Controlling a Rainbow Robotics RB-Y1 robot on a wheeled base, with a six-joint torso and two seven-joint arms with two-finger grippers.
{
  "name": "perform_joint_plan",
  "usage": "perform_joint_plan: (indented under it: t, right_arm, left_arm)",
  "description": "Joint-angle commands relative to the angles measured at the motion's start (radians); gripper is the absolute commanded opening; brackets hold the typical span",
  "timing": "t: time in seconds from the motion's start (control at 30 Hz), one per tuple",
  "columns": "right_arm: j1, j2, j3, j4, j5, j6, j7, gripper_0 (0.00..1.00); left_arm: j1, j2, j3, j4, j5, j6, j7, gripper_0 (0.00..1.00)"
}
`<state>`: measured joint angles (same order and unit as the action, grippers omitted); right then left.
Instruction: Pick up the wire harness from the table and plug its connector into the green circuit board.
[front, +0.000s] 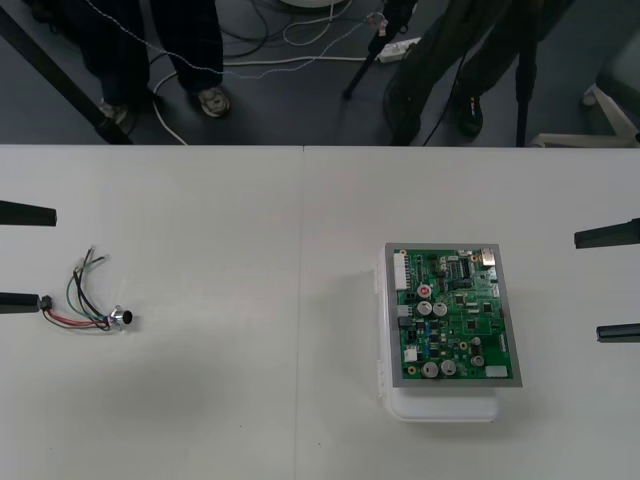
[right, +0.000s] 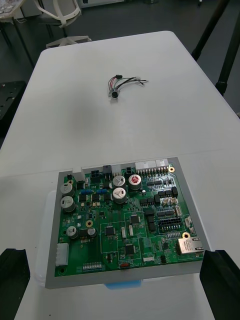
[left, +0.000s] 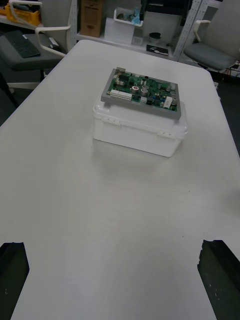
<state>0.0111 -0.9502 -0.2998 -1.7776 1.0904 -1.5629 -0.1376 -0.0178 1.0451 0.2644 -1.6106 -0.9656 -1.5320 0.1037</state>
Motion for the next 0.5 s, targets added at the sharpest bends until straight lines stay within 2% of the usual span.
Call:
perform_joint_plan:
  t: [0.03,0.5]
  right_arm:
    - [0.01,-0.039,-0.001,-0.003,-0.004,-0.008,0.038,1.0]
    - [0.01,-0.039,-0.001,-0.003,-0.004,-0.008,0.038,1.0]
  left_arm:
    - [0.015,0.032,-0.007,-0.025,0.018,-0.039,-0.049,1.0]
    - [0.015,0.032,-0.007,-0.025,0.018,-0.039,-0.049,1.0]
